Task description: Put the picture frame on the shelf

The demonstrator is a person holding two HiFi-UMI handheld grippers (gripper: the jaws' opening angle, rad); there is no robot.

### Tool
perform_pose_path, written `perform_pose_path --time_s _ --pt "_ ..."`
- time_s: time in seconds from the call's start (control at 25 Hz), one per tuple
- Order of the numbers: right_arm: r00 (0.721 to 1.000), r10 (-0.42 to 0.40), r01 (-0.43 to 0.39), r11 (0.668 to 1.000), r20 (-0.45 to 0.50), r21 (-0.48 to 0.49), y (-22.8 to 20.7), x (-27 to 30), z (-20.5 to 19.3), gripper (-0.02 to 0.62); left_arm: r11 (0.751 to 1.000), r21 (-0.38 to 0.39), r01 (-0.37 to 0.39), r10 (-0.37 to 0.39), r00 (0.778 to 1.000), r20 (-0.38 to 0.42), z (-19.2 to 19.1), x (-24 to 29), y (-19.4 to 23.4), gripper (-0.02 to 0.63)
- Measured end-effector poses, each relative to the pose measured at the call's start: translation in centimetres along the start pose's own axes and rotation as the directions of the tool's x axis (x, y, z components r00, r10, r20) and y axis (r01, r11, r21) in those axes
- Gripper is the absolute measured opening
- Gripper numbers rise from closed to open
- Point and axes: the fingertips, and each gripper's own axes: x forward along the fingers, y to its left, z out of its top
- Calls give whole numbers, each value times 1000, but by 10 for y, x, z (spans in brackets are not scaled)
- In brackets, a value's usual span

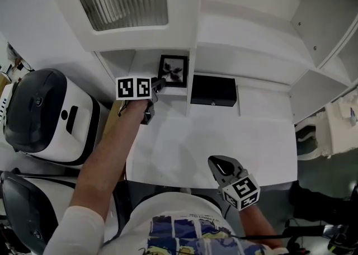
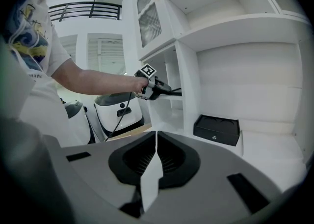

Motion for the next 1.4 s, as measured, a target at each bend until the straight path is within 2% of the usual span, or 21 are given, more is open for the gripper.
perform_pose_path --time_s 0.12,0.44,0.64,0.88,1.12,1.4 --pt "1000 -2 2 1000 1 3 1 0 0 32 998 49 -28 29 1000 -12 -1 2 2 152" --pt "1000 -20 20 1000 11 5 7 3 3 32 995 90 -32 32 999 0 4 -7 2 152" --pt "999 -31 31 1000 10 5 16 7 5 32 994 105 -18 16 1000 21 5 -21 2 152" --pt "999 -44 44 999 3 4 31 15 6 32 987 161 -4 -6 998 58 1 -50 0 149" --pt "999 -49 49 999 8 -8 57 25 9 32 982 186 18 -35 995 91 -16 -91 1 89" --pt "998 -57 57 998 9 -22 92 33 13 32 976 201 79 -98 991 89 -52 -144 -2 30"
